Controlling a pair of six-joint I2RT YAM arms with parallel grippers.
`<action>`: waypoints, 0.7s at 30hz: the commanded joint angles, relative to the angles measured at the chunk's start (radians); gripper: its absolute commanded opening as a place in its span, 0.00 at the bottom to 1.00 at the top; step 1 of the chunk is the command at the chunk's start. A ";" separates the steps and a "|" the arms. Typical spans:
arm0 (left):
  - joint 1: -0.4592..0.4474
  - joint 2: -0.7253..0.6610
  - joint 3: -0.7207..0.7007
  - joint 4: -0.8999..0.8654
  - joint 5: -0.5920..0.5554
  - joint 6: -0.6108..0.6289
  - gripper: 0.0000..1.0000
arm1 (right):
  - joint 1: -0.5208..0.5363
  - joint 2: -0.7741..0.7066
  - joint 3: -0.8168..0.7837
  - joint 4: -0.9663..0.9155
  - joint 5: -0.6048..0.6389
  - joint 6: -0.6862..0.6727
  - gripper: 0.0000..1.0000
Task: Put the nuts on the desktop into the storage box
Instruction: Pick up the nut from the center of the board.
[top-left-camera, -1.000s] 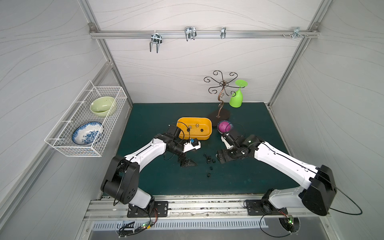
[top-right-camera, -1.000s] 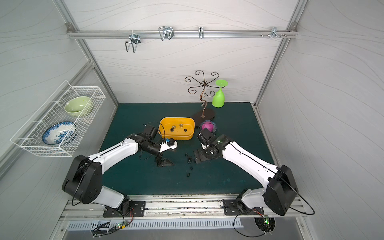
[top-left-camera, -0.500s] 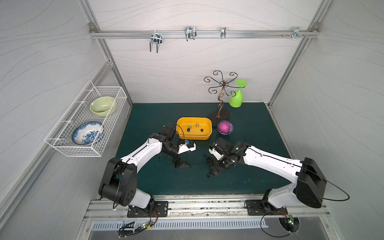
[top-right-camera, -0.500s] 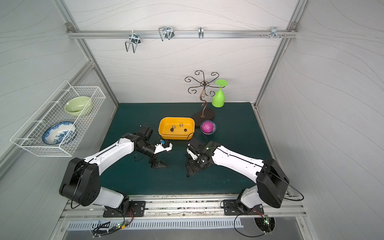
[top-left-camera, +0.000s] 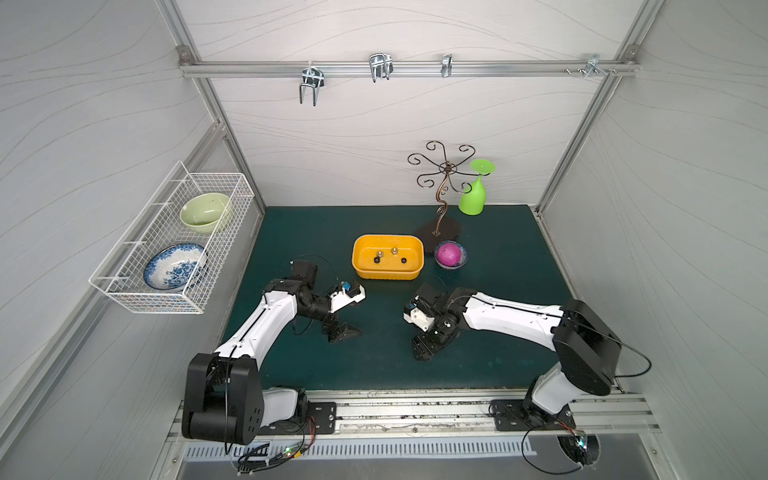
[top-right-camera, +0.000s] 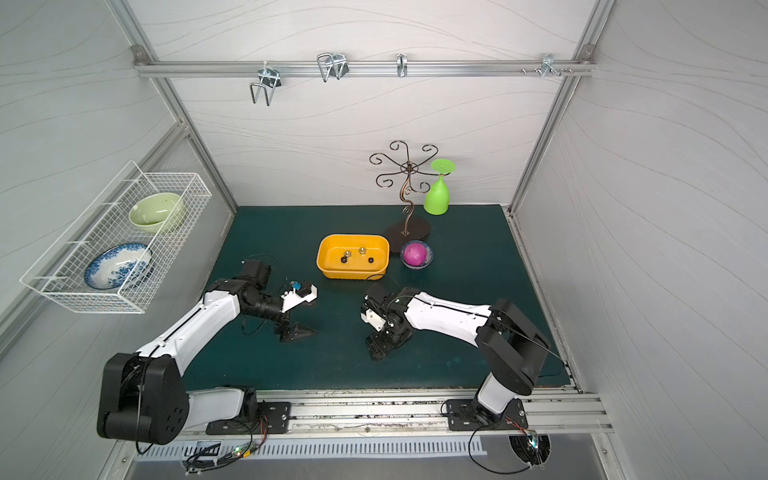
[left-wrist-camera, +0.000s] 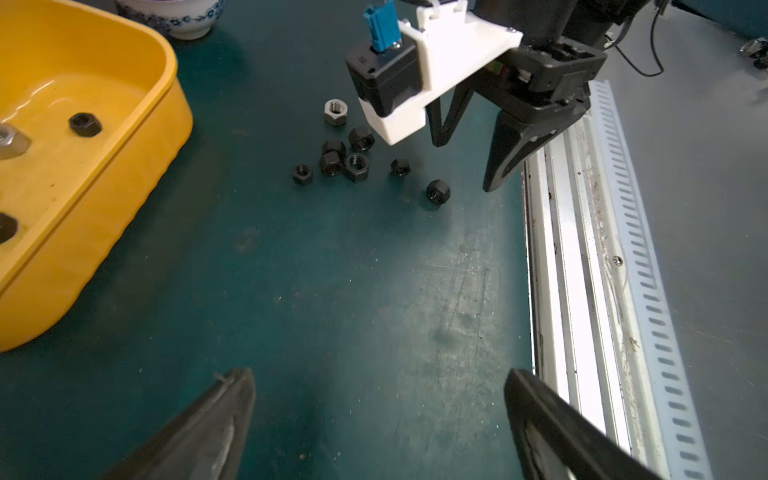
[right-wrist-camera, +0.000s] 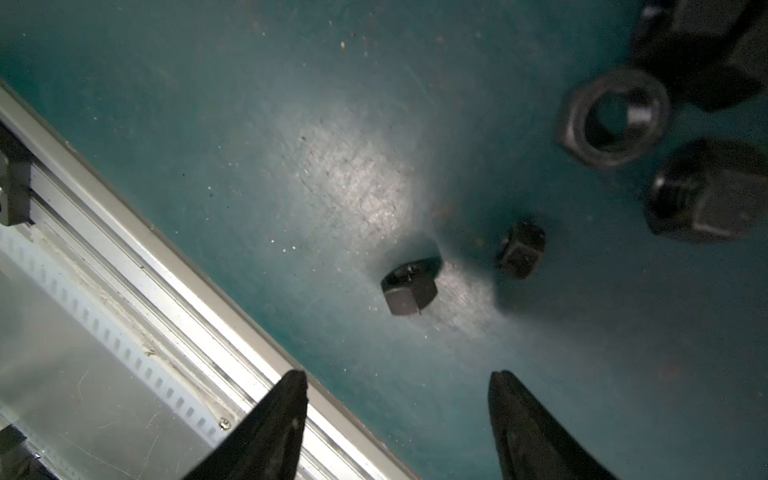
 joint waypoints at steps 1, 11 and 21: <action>0.015 -0.020 -0.014 -0.009 0.010 0.005 0.99 | 0.028 0.049 0.056 -0.029 0.056 -0.062 0.69; 0.035 -0.029 -0.050 -0.007 0.024 0.002 0.99 | 0.047 0.127 0.103 -0.056 0.155 -0.125 0.59; 0.051 -0.028 -0.060 0.021 0.003 -0.027 0.99 | 0.047 0.157 0.109 -0.046 0.147 -0.131 0.48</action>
